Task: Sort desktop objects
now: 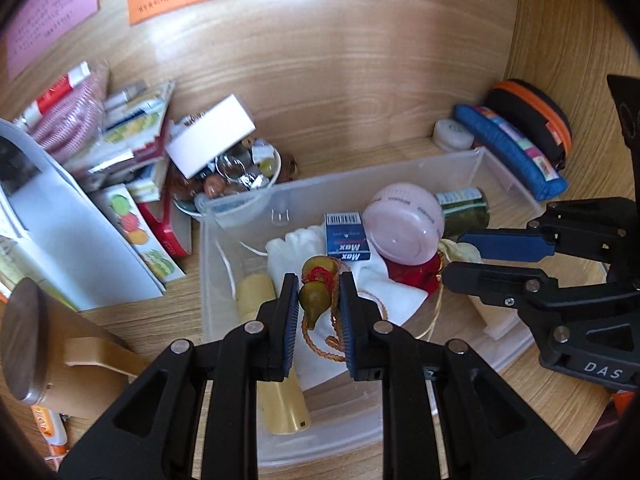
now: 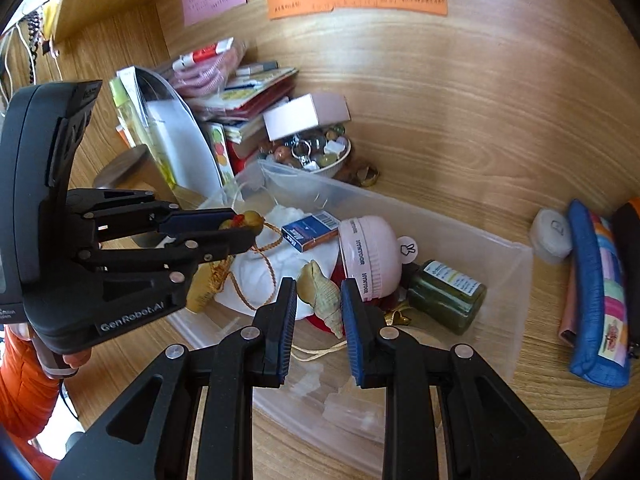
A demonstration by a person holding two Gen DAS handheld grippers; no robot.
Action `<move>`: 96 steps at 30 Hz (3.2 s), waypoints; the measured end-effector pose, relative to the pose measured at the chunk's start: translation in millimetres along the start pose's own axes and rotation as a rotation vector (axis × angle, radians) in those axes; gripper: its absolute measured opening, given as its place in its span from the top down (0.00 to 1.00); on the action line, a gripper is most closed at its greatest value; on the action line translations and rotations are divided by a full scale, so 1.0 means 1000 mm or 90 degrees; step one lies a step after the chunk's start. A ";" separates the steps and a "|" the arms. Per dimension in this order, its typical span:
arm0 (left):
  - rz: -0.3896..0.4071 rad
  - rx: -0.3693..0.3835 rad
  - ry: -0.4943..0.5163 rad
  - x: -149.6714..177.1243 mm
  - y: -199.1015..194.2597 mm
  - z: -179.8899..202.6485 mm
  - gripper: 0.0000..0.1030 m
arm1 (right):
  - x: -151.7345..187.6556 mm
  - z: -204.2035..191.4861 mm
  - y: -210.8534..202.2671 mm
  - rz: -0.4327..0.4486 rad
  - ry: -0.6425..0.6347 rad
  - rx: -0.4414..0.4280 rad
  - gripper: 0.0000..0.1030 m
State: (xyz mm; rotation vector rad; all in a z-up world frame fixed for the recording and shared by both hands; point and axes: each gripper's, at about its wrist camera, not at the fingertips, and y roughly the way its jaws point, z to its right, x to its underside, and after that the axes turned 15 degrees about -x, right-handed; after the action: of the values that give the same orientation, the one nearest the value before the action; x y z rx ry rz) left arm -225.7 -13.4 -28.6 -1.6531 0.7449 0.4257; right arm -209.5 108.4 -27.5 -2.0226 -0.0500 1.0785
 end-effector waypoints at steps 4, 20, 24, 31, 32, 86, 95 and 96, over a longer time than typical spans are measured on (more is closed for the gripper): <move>-0.014 -0.002 0.014 0.002 0.012 0.005 0.82 | 0.001 0.001 0.009 -0.014 -0.006 0.001 0.80; 0.015 -0.033 0.042 0.011 0.016 0.006 0.73 | 0.000 -0.002 0.029 -0.061 -0.042 0.034 0.80; 0.017 -0.025 0.041 0.012 0.016 0.005 0.73 | -0.001 -0.004 0.026 -0.061 -0.055 0.046 0.80; 0.031 -0.026 0.045 0.011 0.011 0.006 0.61 | -0.001 -0.006 0.027 -0.065 -0.060 0.052 0.80; 0.034 -0.029 0.045 0.011 0.010 0.006 0.54 | -0.001 -0.007 0.027 -0.064 -0.059 0.055 0.79; 0.180 -0.103 -0.116 0.061 -0.119 0.013 0.01 | 0.063 -0.062 -0.115 0.218 0.035 0.204 0.00; 0.172 -0.093 -0.157 0.076 -0.125 0.011 0.01 | 0.089 -0.070 -0.122 0.220 0.037 0.226 0.00; 0.172 -0.096 -0.157 0.077 -0.125 0.012 0.01 | 0.091 -0.069 -0.122 0.218 0.039 0.227 0.00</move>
State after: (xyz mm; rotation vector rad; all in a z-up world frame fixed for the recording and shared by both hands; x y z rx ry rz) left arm -83.9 -9.9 11.1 -1.6060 0.7664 0.8793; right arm -64.1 179.5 14.9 -1.7723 0.5028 1.1396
